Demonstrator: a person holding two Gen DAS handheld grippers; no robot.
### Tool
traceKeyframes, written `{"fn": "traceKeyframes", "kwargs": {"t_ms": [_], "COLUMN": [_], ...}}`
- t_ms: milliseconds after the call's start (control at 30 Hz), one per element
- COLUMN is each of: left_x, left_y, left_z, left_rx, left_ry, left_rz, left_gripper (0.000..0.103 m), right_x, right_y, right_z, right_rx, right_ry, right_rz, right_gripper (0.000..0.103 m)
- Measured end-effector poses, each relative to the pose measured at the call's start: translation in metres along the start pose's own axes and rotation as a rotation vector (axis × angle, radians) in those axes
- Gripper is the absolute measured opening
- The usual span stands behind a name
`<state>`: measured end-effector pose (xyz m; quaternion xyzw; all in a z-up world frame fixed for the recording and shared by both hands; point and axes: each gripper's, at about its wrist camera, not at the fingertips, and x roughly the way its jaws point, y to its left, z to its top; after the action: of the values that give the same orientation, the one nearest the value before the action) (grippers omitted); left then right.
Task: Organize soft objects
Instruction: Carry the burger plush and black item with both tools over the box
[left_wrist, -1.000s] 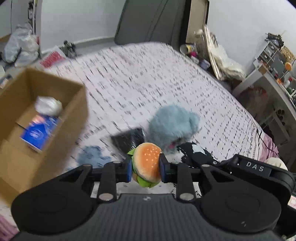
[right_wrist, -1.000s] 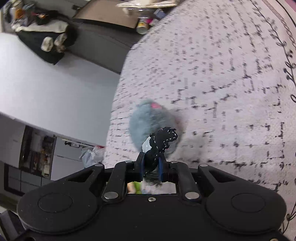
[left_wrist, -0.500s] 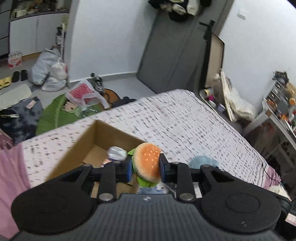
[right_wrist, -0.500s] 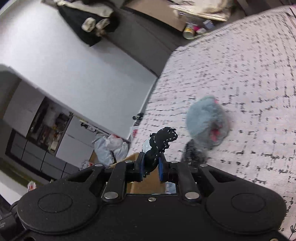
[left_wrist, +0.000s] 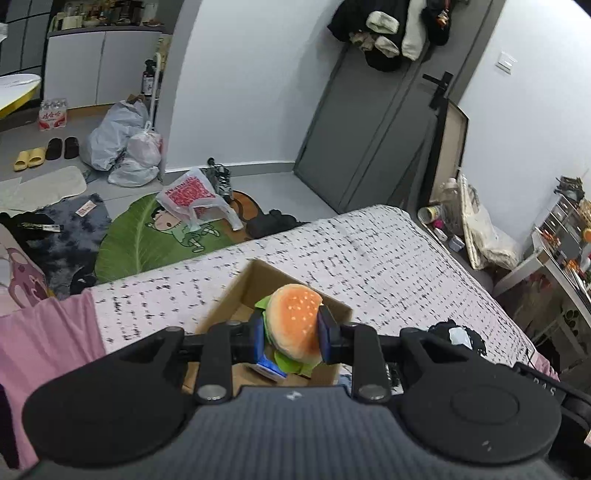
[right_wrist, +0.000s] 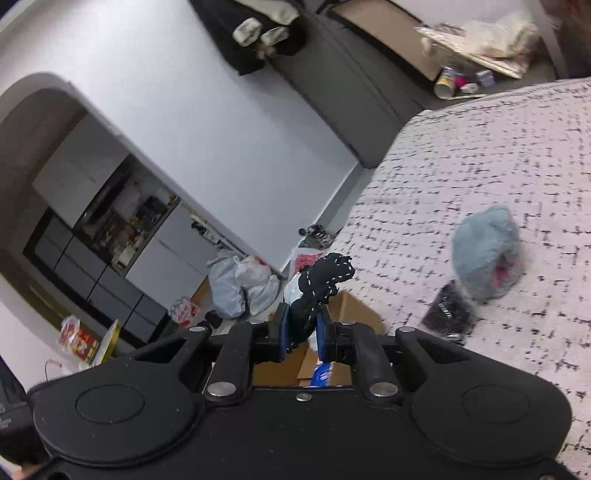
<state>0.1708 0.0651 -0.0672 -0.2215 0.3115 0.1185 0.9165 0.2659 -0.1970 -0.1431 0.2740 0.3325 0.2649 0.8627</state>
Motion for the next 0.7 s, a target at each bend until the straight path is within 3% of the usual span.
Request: {"fn": "traceKeyframes", "kwargs": {"t_ms": [300, 700], "left_x": [0.008, 0.043], "left_y": [0.034, 0.041], "left_z": [0.008, 0.001], "left_rx": [-0.055, -0.065], "left_ry": [0.01, 0.086], "left_rz": [0.009, -0.004], "left_gripper": [0.027, 0.027], "right_x": [0.016, 0.041], "right_y": [0.023, 0.032], "right_z": [-0.01, -0.02], "right_rx": [-0.049, -0.076], "right_ry": [0.057, 0.116], "right_rz": [0.011, 0.005], "right_gripper": [0.015, 0.015]}}
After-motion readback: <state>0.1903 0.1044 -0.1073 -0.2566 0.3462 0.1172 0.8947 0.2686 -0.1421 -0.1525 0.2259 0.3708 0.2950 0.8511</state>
